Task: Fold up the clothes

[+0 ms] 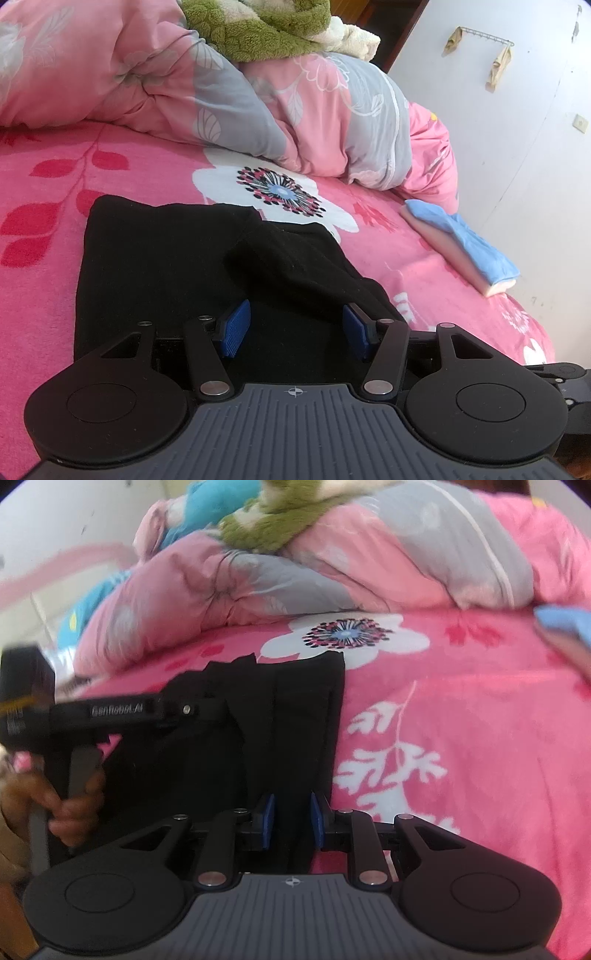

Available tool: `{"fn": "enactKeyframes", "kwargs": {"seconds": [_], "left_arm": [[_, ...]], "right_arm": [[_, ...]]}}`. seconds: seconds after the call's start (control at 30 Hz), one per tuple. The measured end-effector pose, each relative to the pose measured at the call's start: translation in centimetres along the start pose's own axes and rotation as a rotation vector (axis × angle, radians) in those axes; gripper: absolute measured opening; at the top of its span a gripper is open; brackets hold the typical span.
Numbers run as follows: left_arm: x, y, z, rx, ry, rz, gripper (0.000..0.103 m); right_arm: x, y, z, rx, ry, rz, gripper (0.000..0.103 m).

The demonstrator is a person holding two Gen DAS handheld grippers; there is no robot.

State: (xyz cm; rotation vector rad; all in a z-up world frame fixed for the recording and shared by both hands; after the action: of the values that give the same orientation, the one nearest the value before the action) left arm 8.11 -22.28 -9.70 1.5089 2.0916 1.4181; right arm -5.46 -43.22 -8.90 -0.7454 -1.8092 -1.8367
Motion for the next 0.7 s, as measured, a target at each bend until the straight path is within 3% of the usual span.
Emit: {"fn": "enactKeyframes", "kwargs": {"seconds": [0.07,0.1,0.4,0.63,0.7], "left_arm": [[0.0,0.0,0.0,-0.002,0.001,-0.001,0.055],[0.1,0.0,-0.1,-0.002,0.003,-0.002,0.055],[-0.2,0.4,-0.8,-0.016,0.031,0.016,0.055],[-0.3,0.0,-0.7,-0.023,0.034,0.011,0.056],[-0.3,0.0,-0.6,-0.017,0.028,0.006,0.056]], "right_arm": [[-0.2,-0.1,0.2,0.004,-0.017,-0.002,0.016],[-0.3,-0.1,0.0,-0.021,-0.024,-0.003,0.002],[1.9,0.0,-1.8,-0.162,-0.071,-0.080,0.001],[0.0,-1.3,-3.1,-0.228,-0.019,-0.025,0.002],[0.4,-0.8,-3.6,-0.248,0.006,-0.019,0.010]]}}
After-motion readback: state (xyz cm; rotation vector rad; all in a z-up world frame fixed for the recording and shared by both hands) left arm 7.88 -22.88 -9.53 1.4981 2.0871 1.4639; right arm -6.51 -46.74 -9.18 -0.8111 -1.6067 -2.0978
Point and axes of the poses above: each gripper's, at about its wrist camera, not at the fingertips, and x roughly against the way its jaws point, z to its left, y to its top, the point moved 2 cm from there along -x, roughly the way its jaws point, and after that the axes turned 13 degrees about -y, right-handed, at the moved point
